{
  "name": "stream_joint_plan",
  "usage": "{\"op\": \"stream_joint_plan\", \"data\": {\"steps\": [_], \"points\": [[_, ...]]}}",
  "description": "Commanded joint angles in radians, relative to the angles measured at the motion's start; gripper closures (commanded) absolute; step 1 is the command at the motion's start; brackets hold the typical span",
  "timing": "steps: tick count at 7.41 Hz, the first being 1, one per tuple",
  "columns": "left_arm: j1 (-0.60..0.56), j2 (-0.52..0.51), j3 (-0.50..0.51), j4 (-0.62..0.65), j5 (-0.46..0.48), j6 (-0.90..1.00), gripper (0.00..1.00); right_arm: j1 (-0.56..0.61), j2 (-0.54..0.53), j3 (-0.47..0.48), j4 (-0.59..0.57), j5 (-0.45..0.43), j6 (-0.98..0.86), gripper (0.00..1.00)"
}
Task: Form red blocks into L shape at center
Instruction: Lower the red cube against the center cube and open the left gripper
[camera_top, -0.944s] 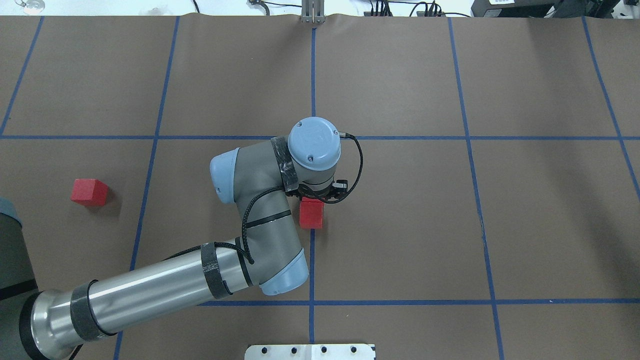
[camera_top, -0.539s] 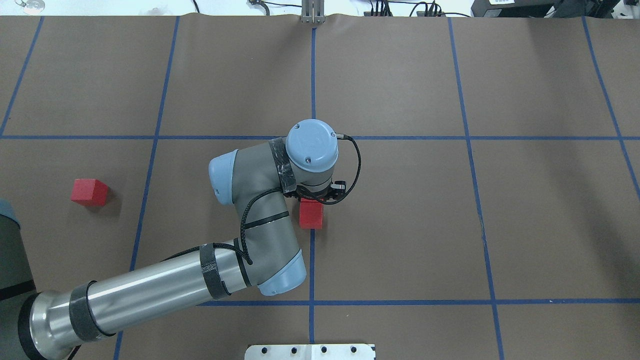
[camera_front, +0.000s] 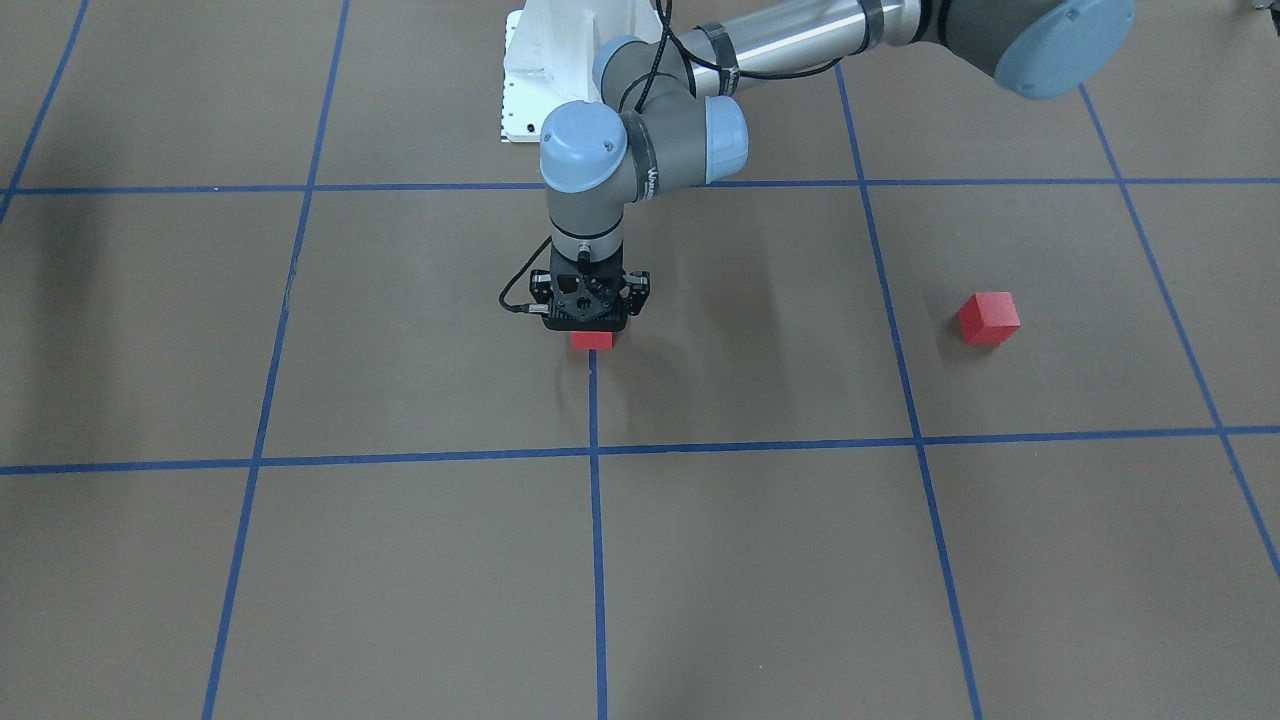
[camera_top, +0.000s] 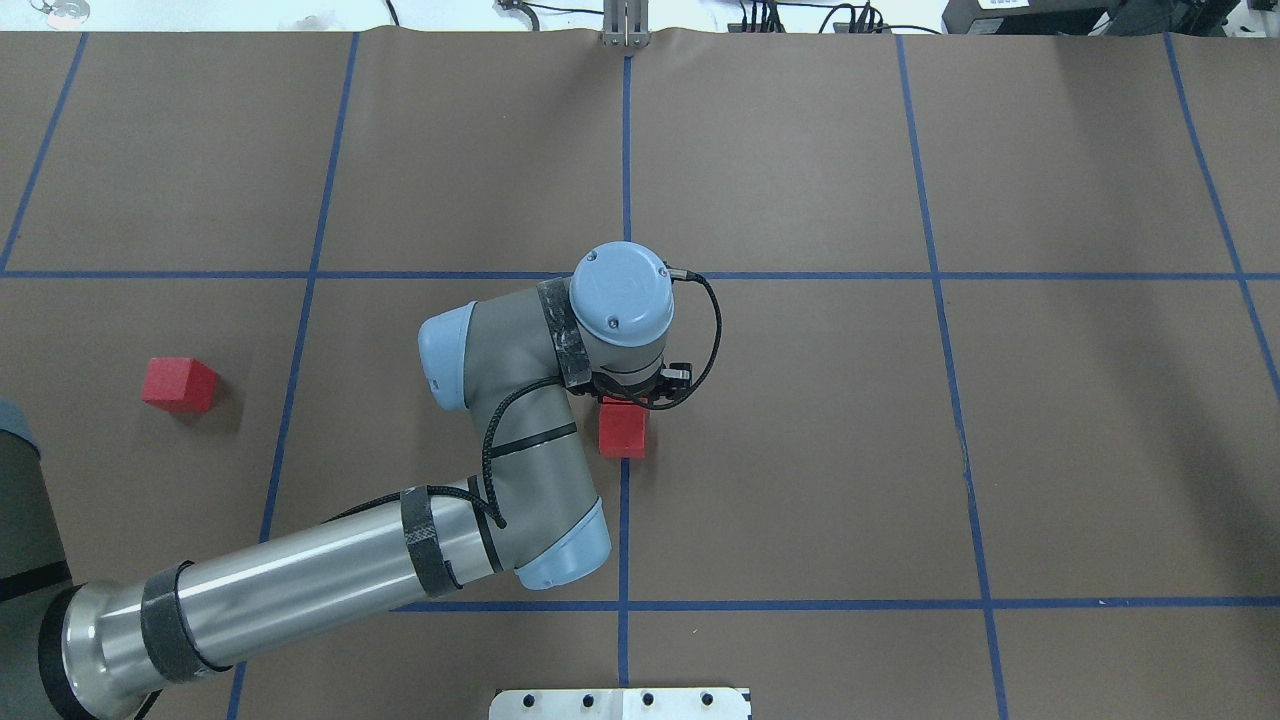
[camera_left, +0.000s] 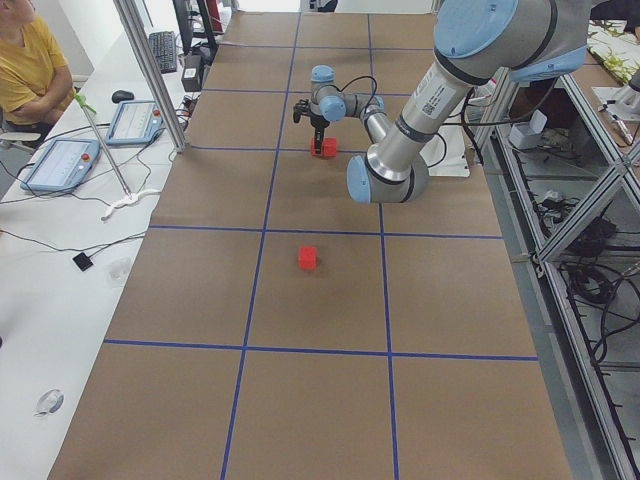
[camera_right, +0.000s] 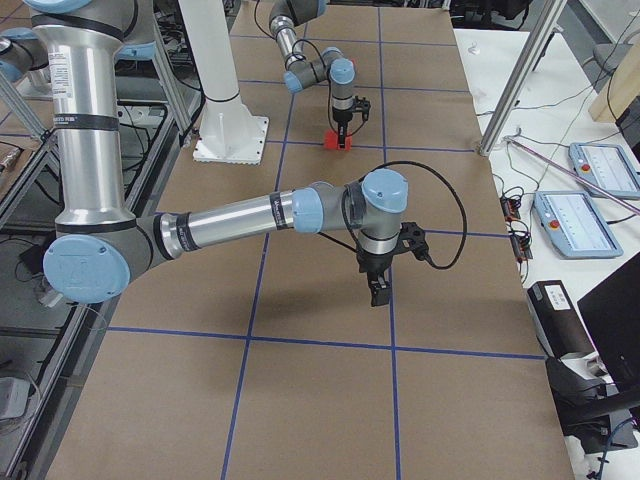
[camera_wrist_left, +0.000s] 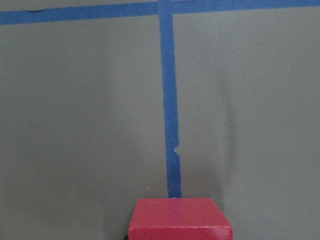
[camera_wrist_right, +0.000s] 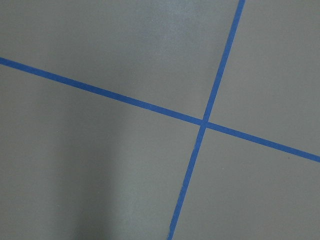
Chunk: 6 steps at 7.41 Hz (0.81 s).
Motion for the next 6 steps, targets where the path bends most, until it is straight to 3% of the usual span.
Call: {"op": "stream_joint_plan", "data": {"steps": [1, 6], "points": [[0.000, 0.000, 0.001, -0.001, 0.000, 0.000, 0.85, 0.000, 0.000, -0.002, 0.000, 0.000, 0.000, 0.00], [0.000, 0.000, 0.001, -0.001, 0.001, 0.002, 0.69, 0.000, 0.000, -0.002, 0.000, 0.000, 0.000, 0.00]]}}
